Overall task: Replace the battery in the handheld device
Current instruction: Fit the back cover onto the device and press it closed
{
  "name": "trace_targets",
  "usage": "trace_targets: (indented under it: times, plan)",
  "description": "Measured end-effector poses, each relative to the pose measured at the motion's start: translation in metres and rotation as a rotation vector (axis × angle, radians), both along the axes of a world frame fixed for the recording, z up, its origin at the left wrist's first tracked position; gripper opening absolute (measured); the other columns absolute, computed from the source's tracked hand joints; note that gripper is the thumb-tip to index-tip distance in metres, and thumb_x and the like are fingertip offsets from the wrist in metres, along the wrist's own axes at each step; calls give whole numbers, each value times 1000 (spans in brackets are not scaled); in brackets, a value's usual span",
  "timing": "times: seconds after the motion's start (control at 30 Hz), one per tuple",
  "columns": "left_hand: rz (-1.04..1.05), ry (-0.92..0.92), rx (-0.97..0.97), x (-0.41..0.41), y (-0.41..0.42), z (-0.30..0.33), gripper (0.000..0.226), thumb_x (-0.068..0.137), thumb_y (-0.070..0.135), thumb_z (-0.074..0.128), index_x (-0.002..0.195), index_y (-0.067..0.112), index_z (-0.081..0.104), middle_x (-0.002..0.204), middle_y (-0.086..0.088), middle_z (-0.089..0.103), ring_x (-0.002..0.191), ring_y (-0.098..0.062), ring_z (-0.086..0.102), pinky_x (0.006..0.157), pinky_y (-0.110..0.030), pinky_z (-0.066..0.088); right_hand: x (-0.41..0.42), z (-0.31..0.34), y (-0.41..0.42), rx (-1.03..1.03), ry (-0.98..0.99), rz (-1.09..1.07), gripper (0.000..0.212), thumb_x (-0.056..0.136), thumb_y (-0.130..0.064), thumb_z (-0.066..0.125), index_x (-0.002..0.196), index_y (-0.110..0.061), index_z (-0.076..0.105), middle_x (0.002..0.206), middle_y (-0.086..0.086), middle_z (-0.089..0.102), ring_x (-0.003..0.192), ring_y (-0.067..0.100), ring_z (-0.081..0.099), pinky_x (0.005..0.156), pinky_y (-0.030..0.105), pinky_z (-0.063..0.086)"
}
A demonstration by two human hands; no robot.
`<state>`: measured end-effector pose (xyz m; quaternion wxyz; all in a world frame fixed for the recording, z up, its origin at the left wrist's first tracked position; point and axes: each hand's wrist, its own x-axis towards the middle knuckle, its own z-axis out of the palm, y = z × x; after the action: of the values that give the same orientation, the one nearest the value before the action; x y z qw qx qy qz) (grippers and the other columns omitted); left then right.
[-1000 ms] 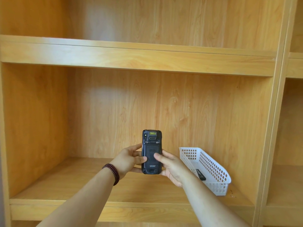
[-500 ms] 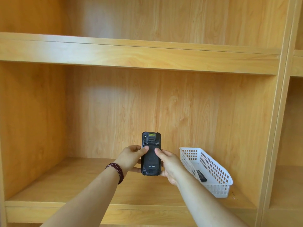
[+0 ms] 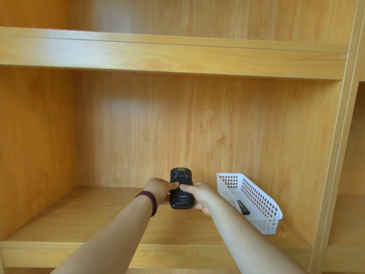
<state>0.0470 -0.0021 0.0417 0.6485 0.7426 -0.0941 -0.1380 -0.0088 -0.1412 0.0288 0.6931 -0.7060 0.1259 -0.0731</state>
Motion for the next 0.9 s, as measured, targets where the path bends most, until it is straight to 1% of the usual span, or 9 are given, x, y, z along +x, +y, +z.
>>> trace_targets:
  times: [0.13, 0.2, 0.27, 0.33, 0.4, 0.5, 0.67, 0.83, 0.9]
  plan:
    - [49, 73, 109, 10, -7, -11, 29, 82, 17, 77, 98, -4, 66, 97, -18, 73, 86, -32, 73, 80, -47, 61, 10, -11, -1, -119, 75, -68, 36, 87, -22, 74, 114, -1, 65, 111, 15, 73, 100, 29, 71, 78, 33, 59]
    - [39, 94, 150, 13, -10, -16, 25, 84, 17, 75, 97, -2, 66, 92, -14, 72, 73, -27, 71, 65, -39, 61, 15, -19, -2, -164, 106, -86, 37, 86, -25, 75, 114, -3, 65, 110, 12, 73, 99, 26, 71, 82, 33, 59]
    - [21, 109, 201, 14, -12, -21, 23, 86, 17, 73, 97, -1, 66, 85, -12, 70, 60, -22, 66, 46, -29, 55, 17, -24, -4, -179, 156, -64, 32, 87, -25, 74, 110, -6, 64, 105, 8, 71, 94, 22, 68, 71, 26, 57]
    - [-7, 127, 238, 15, -14, -27, 21, 87, 16, 71, 96, -1, 64, 80, -11, 68, 55, -21, 64, 38, -26, 50, 17, -28, -6, -217, 212, -52, 29, 87, -26, 73, 107, -9, 63, 102, 6, 69, 91, 20, 66, 63, 21, 52]
    - [-25, 137, 255, 17, -18, -32, 19, 88, 15, 71, 93, -1, 64, 82, -12, 68, 60, -23, 66, 44, -30, 54, 20, -32, -9, -273, 246, -57, 33, 85, -29, 74, 109, -8, 65, 106, 8, 71, 97, 22, 68, 71, 26, 53]
    - [-31, 118, 338, 19, -22, -35, 18, 90, 16, 68, 87, 0, 61, 79, -12, 66, 56, -22, 62, 42, -28, 53, 23, -37, -11, -361, 280, -67, 42, 84, -33, 74, 116, -8, 65, 114, 10, 71, 106, 25, 68, 79, 30, 54]
    - [-42, 102, 433, 23, -29, -38, 18, 91, 16, 67, 95, 0, 61, 84, -15, 68, 64, -24, 65, 51, -31, 56, 26, -40, -13, -481, 325, -65, 47, 86, -36, 70, 123, -8, 62, 116, 9, 69, 98, 24, 66, 84, 31, 55]
    - [-34, 69, 496, 22, -30, -41, 20, 89, 20, 69, 92, 2, 61, 77, -11, 64, 58, -19, 59, 41, -25, 48, 25, -40, -13, -623, 360, -73, 53, 87, -41, 66, 127, -8, 59, 120, 9, 67, 98, 23, 66, 94, 34, 55]
    - [-31, 56, 508, 22, -29, -43, 22, 88, 21, 69, 94, 2, 61, 76, -10, 63, 58, -19, 59, 43, -25, 49, 24, -39, -12, -676, 371, -68, 53, 89, -42, 64, 128, -7, 57, 123, 10, 66, 94, 22, 64, 88, 32, 53]
